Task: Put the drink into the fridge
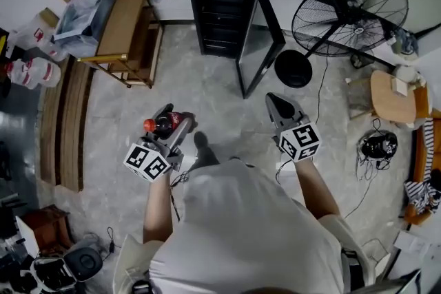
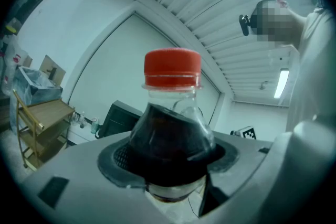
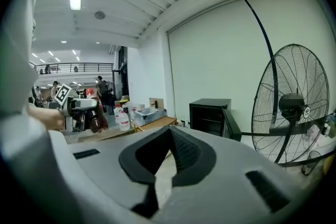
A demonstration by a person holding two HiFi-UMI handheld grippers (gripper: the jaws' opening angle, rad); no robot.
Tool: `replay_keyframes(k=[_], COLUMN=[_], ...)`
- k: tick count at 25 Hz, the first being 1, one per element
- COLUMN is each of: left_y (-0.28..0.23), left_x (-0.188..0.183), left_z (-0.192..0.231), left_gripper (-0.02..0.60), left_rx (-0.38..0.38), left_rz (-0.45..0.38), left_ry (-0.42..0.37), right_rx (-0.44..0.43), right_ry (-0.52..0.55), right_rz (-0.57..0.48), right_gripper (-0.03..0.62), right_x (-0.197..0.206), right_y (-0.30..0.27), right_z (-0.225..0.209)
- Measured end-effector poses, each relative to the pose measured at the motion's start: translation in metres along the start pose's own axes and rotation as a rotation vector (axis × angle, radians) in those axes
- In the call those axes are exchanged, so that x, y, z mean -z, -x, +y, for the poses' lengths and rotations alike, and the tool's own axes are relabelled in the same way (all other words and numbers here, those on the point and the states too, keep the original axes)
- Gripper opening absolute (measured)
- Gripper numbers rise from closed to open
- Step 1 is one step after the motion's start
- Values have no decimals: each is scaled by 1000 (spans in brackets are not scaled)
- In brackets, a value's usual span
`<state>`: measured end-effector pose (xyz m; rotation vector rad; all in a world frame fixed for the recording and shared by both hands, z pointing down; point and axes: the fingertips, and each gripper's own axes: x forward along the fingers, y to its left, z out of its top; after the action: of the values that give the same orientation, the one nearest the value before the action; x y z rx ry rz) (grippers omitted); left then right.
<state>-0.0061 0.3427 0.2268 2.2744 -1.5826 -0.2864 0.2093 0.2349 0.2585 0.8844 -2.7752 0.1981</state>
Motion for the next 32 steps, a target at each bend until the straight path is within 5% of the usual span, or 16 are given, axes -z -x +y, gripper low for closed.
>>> replay_keyframes(k=[17, 32], left_y=[-49, -123], left_x=[-57, -43], left_z=[166, 217], left_gripper=[295, 295], left_rx=[132, 157], left_rz=[67, 132], left_ry=[-9, 62], right_rx=[120, 144], right_ry=[-16, -61], right_rz=[48, 105], right_gripper=[-3, -3], right_x=[-21, -15], right_y=[-157, -222], right_z=[17, -20])
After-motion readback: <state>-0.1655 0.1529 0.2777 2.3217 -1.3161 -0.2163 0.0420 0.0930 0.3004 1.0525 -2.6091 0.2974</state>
